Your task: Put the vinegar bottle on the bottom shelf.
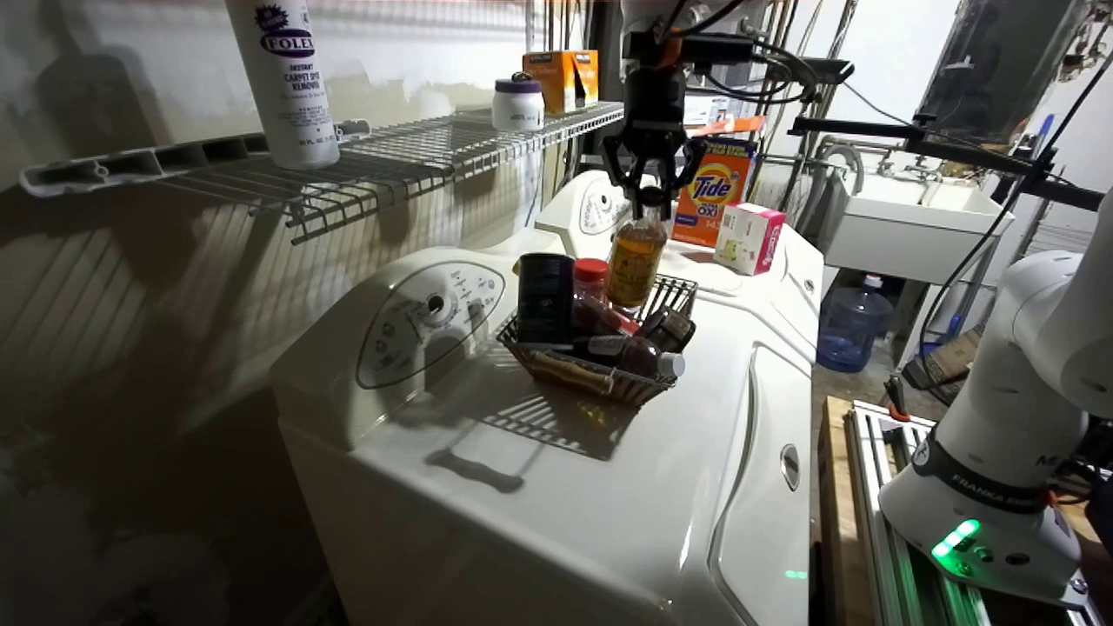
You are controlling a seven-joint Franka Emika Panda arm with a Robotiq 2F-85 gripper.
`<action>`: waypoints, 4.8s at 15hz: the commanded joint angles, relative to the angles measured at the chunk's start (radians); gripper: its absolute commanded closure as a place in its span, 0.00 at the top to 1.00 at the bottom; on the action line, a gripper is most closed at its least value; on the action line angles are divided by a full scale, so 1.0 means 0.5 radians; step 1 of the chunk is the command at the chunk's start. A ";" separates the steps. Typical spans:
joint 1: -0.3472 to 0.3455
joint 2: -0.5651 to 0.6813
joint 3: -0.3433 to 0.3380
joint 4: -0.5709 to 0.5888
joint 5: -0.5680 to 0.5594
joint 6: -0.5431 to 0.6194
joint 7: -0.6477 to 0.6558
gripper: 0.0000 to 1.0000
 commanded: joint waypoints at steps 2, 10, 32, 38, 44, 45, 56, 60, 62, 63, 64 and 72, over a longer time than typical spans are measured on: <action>-0.014 -0.026 0.018 0.035 0.001 -0.007 -0.001 0.35; -0.015 -0.041 0.001 0.076 0.111 -0.070 -0.058 0.10; -0.121 0.360 -0.126 0.919 1.289 0.005 0.766 0.35; -0.124 0.416 -0.123 1.007 1.336 0.047 0.820 0.10; -0.123 0.521 -0.115 1.152 1.388 0.206 0.914 0.10; -0.123 0.537 -0.114 1.180 1.388 0.237 0.944 0.10; -0.133 0.836 -0.058 1.546 1.498 0.651 1.430 0.10; -0.123 0.936 -0.029 1.642 1.459 0.819 1.598 0.10; -0.121 0.960 -0.013 1.650 1.458 0.900 1.676 0.10; -0.120 0.953 -0.007 1.636 1.461 0.913 1.667 0.10; -0.120 0.945 -0.006 1.622 1.463 0.928 1.678 0.10; -0.122 0.856 -0.034 1.466 1.489 0.857 1.632 0.10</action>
